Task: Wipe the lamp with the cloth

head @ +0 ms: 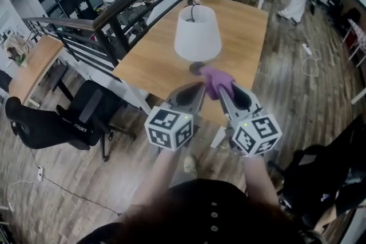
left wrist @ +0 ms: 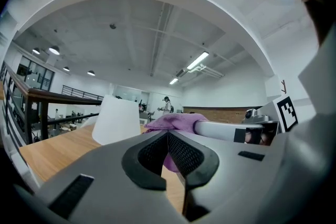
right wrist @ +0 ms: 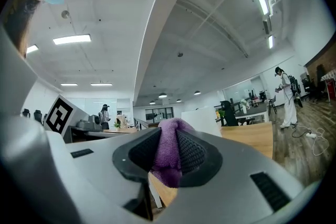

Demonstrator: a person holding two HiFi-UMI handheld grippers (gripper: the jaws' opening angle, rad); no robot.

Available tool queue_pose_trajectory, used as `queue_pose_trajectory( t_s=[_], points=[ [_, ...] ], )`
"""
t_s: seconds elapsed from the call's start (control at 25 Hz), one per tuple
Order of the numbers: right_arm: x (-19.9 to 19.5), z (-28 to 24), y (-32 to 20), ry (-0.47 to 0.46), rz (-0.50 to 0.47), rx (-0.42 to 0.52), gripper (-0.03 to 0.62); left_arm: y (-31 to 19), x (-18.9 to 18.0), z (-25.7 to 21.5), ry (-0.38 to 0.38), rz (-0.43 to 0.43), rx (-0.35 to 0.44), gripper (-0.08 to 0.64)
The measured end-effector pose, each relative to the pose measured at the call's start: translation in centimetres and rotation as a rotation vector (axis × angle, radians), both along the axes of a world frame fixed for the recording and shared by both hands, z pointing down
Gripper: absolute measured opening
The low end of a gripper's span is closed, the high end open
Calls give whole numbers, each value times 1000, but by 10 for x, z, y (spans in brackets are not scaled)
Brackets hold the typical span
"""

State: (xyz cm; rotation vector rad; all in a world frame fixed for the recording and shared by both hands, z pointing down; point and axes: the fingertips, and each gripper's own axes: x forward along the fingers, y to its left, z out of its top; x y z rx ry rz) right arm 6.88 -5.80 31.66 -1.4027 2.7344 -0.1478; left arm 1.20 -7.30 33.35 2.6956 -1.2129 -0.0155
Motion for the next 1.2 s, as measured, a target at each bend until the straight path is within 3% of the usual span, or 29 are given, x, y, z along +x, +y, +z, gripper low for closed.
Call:
queue_pose_trajectory(
  t_s=[0.56,0.88,1.2],
  points=[
    [-60,-1,-104,18,5,14,78,-104,-47,0,-2,54,13,11],
    [-67,10,-128,25,2,-15,78,-128,-55,7,-3,56,-4,11],
    [-73,2,-140,35,-62,-6,78,-139,-59,2,7,-5,0,11]
  ],
)
